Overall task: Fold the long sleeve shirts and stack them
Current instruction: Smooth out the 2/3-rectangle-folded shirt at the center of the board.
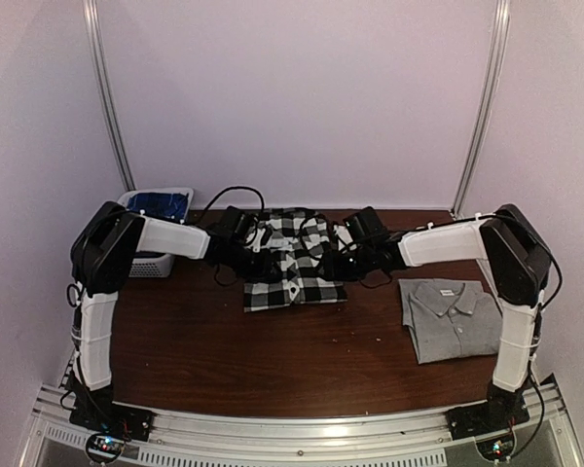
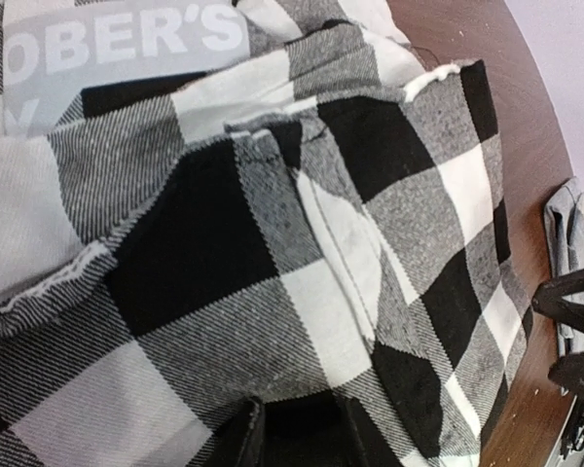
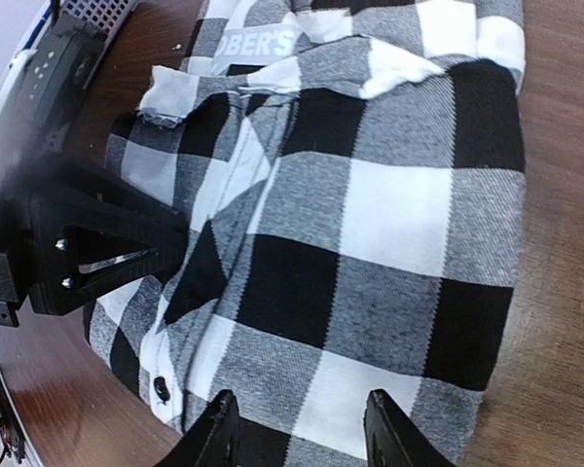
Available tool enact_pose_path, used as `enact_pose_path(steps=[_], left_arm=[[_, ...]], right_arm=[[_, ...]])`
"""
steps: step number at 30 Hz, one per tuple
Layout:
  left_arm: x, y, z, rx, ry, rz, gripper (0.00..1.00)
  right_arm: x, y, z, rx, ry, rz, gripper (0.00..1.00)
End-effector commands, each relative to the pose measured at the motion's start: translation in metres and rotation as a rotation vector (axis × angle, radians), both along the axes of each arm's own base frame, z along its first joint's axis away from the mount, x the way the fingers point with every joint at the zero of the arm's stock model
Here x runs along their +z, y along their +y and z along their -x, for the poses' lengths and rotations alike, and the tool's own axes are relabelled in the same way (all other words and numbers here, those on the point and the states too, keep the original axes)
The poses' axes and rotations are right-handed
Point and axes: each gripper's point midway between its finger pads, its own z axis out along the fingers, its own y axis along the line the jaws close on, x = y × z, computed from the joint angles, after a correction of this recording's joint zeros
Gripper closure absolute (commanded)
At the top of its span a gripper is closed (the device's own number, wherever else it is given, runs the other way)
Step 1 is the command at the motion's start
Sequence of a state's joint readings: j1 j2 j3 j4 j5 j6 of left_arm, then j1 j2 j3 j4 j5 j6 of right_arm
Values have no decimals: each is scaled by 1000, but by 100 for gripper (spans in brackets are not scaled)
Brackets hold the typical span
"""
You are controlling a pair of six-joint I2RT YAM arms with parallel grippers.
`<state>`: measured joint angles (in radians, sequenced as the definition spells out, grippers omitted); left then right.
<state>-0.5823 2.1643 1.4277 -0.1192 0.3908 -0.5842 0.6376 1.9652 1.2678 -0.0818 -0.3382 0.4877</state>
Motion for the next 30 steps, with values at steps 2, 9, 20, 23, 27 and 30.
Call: enact_pose_path(steps=[2, 9, 20, 23, 27, 30], left_arm=[[17, 7, -20, 34, -51, -24, 72], [41, 15, -20, 52, -79, -18, 72], [79, 32, -2, 82, -86, 31, 72], [82, 37, 8, 89, -71, 37, 71], [74, 48, 25, 106, -42, 28, 71], [66, 57, 40, 115, -19, 27, 72]], right_arm=[[14, 20, -2, -1, -78, 87, 54], [-10, 39, 3, -3, -92, 242, 54], [-51, 36, 18, -10, -41, 381, 55], [-32, 38, 16, -20, -59, 347, 55], [1, 36, 13, -37, -87, 280, 54], [19, 24, 13, -57, -86, 211, 53]])
